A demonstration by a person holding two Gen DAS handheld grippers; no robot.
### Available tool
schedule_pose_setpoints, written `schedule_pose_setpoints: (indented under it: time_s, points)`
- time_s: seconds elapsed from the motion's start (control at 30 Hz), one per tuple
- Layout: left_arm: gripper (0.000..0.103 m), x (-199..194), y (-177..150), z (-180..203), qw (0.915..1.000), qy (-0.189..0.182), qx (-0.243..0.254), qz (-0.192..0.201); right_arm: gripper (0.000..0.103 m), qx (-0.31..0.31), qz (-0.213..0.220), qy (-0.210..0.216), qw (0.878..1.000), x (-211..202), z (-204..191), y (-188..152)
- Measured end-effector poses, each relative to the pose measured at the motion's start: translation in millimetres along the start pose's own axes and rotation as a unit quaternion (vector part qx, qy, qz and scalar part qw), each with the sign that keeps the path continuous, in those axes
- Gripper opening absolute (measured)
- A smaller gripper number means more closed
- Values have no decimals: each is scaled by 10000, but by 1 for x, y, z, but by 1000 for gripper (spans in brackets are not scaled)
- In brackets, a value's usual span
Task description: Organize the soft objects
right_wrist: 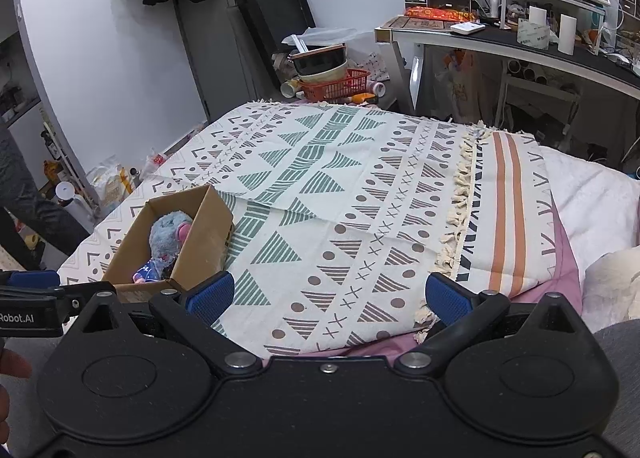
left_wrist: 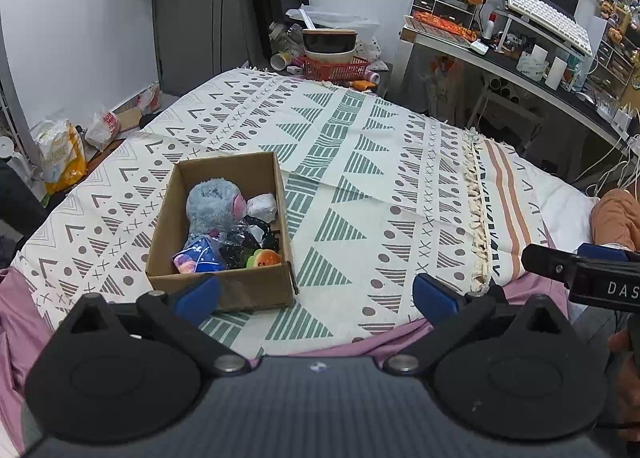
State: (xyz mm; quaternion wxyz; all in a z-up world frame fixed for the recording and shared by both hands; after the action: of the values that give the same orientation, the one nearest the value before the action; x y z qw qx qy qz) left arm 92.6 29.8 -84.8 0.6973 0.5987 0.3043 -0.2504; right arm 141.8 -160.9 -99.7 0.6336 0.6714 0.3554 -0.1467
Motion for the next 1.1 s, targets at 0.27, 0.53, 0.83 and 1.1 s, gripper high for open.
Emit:
schedule_pose_setpoints:
  time_s: [0.27, 0.53, 0.83, 1.1]
  points:
    - [102, -1, 3, -1, 10000, 7, -28, 54, 103, -13, 34, 10, 10000, -1, -1, 2]
    - [102, -2, 4, 2, 10000, -17, -42, 61, 103, -8, 70, 9, 10000, -4, 0, 4]
    - [102, -4, 5, 1, 9999, -6, -67, 77, 103, 18, 85, 5, 10000, -4, 1, 5]
    - [102, -4, 5, 0, 9999, -7, -106, 84, 103, 0, 64, 6, 10000, -4, 1, 5]
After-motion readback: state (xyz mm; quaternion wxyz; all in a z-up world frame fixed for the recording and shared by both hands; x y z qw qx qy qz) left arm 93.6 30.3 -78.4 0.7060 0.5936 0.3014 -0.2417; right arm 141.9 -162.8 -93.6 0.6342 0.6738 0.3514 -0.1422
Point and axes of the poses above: each gripper's, at about its wrist camera, not at the fingertips, and x roughly the way its jaws point, z to its right, y to its top, the point moved 9 cm from there along x, roughly the way its jaws point, and after that the axes turned 1 degree about x, right-handed, at the moved point
